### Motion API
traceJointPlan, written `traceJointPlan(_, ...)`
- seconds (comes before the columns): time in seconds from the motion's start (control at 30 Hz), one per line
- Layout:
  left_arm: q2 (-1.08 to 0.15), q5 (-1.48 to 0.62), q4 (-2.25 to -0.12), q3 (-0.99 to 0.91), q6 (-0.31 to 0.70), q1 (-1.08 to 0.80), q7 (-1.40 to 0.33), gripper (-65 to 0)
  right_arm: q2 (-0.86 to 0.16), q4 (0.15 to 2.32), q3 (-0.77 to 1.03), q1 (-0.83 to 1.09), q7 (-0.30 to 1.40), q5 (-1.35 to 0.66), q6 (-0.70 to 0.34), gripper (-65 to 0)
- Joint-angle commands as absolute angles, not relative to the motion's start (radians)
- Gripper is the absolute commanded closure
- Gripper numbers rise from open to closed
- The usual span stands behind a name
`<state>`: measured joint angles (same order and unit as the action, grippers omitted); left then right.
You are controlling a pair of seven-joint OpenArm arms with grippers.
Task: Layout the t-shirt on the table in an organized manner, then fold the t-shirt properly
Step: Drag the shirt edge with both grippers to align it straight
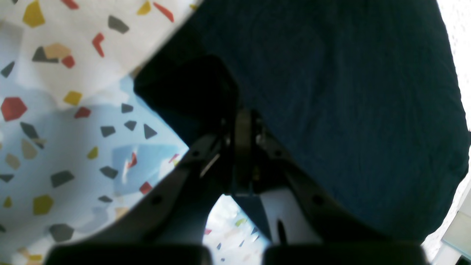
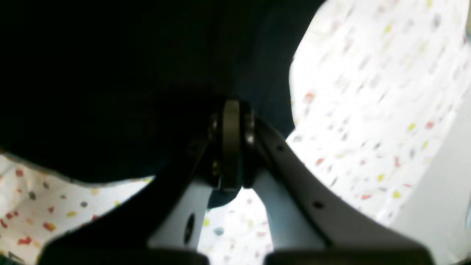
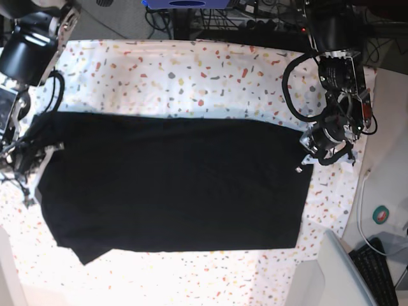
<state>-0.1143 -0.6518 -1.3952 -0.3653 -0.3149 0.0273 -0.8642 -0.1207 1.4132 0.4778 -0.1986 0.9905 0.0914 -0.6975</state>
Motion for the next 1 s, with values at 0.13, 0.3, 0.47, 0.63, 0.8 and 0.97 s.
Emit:
traceJointPlan(0.13,-0.125,-0.654,-1.328,-0.366,-0.309,0.107,-0.851,0.0,-0.165,1.257,0.479,-0.297,0.926,0.090,-0.698,0.0)
traceJointPlan(0.3,-0.125,-0.653,-1.265,-0.367,-0.309,0.154,-0.849,0.0,-0.183,1.152,0.461,-0.335,0.860,0.091,-0.698,0.0)
traceJointPlan(0.47,-0.127,-0.651,-1.256,-0.364,-0.309,0.179,-0.848,0.0,-0.188,1.090,0.397,-0.358,0.806,0.091,-0.698,0.0)
traceJointPlan(0.63,-0.131,-0.651,-1.256,-0.371,-0.309,0.180,-0.848,0.0,-0.186,1.087,0.390,-0.375,0.763,0.091,-0.698,0.0)
traceJointPlan(0.8,-0.131,-0.651,-1.256,-0.366,-0.309,0.182,-0.846,0.0,-0.185,1.026,0.390,-0.418,0.728,0.091,-0.698,0.0)
traceJointPlan(0.97,-0.131,-0.651,-1.256,-0.363,-0.309,0.179,-0.760,0.0,-0.186,1.010,0.390,-0.429,0.700,0.091,-0.698,0.0)
